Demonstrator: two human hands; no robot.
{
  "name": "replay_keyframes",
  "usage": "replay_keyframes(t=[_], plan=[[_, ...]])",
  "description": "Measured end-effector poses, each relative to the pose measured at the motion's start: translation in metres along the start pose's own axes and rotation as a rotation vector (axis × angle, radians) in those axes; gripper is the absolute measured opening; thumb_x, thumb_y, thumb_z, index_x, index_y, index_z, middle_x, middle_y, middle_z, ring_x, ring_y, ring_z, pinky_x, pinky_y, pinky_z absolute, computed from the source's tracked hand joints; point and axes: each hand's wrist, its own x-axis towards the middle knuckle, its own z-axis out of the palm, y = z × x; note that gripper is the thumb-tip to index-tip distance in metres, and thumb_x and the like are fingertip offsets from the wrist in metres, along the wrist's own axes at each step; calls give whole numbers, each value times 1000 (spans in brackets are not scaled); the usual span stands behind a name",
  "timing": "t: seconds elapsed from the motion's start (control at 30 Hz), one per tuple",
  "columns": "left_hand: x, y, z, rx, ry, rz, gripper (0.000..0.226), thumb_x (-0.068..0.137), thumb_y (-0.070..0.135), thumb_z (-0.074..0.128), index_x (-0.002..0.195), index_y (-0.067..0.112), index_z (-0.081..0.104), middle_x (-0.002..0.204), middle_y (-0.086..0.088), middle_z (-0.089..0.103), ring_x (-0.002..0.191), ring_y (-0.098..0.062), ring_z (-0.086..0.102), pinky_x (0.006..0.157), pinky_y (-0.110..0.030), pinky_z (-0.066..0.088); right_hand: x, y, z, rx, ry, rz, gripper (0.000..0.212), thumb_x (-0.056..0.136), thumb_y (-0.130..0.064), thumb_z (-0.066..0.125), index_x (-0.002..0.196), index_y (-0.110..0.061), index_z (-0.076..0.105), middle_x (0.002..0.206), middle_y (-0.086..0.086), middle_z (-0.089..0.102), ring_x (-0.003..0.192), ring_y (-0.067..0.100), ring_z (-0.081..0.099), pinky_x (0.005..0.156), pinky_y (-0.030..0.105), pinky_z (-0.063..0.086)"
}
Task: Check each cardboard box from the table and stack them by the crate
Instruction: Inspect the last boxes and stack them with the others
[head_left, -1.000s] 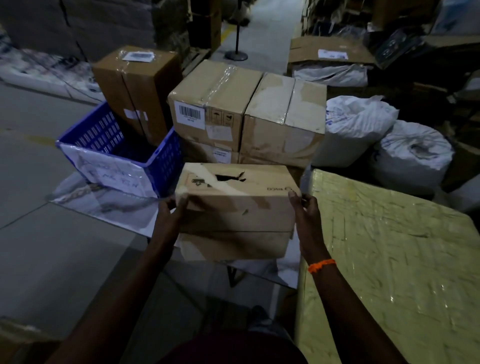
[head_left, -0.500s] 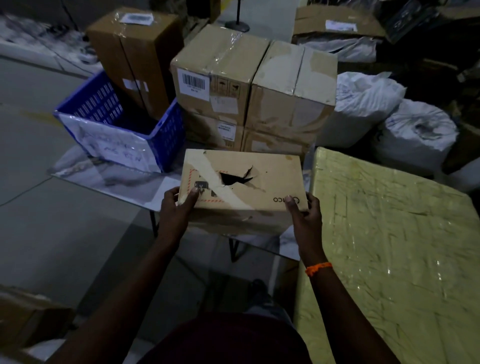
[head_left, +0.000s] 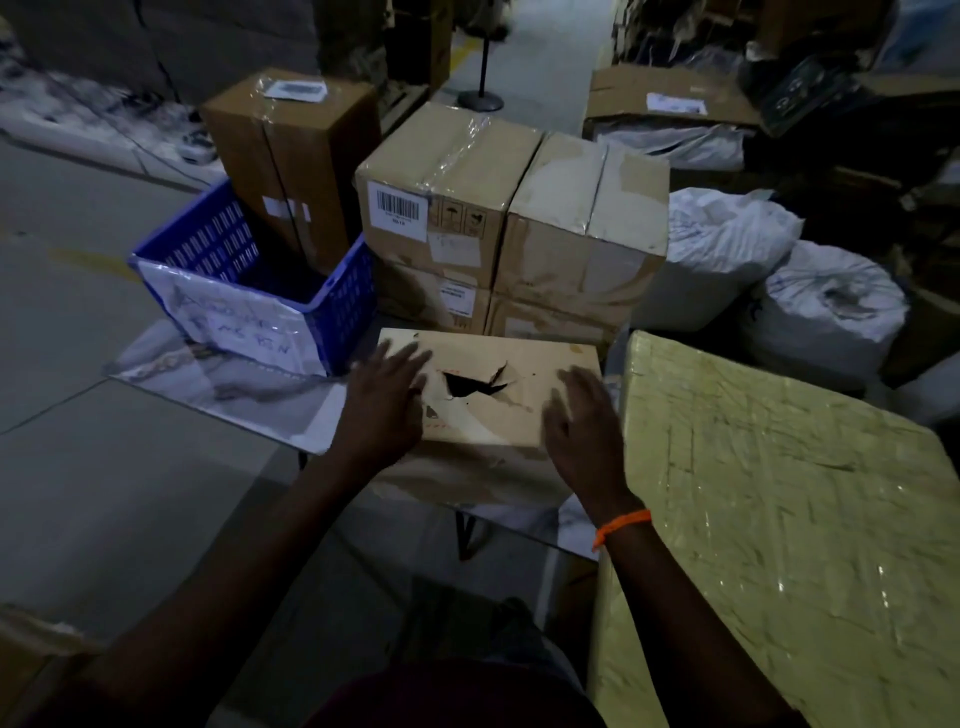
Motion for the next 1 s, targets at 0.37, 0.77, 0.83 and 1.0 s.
replay_keyframes(t=[0.37, 0.77, 0.83, 1.0], plan=[[28, -2, 17, 310, -309, 127, 76, 97, 64, 8, 163, 26, 16, 170, 3, 9, 157, -19, 2, 126, -51, 2, 32, -6, 27, -335, -398, -160, 78, 99, -60, 8, 163, -18, 24, 171, 5, 14, 158, 25, 11, 126, 51, 12], [22, -13, 15, 332, -259, 12, 84, 95, 72, 2, 164, 23, 3, 170, -2, -6, 157, -20, -9, 125, -54, -5, 40, 13, 9, -359, -436, -132, 100, 86, -81, -17, 165, -26, 11, 173, 0, 3, 159, 22, 1, 127, 50, 4], [20, -17, 14, 334, -265, -10, 86, 93, 75, 0, 163, 25, 0, 170, -1, -11, 157, -20, -11, 124, -56, -4, 38, 18, 4, -402, -439, -111, 94, 88, -80, -11, 165, -28, 6, 173, -1, -2, 159, 21, -2, 126, 53, 0], [19, -18, 16, 303, -267, -21, 86, 93, 76, 4, 163, 27, -1, 170, 0, -13, 156, -20, -14, 125, -56, 4, 35, 19, 5, -404, -429, -94, 89, 89, -79, -7, 164, -34, 1, 172, -6, -6, 159, 18, -6, 124, 59, -3]])
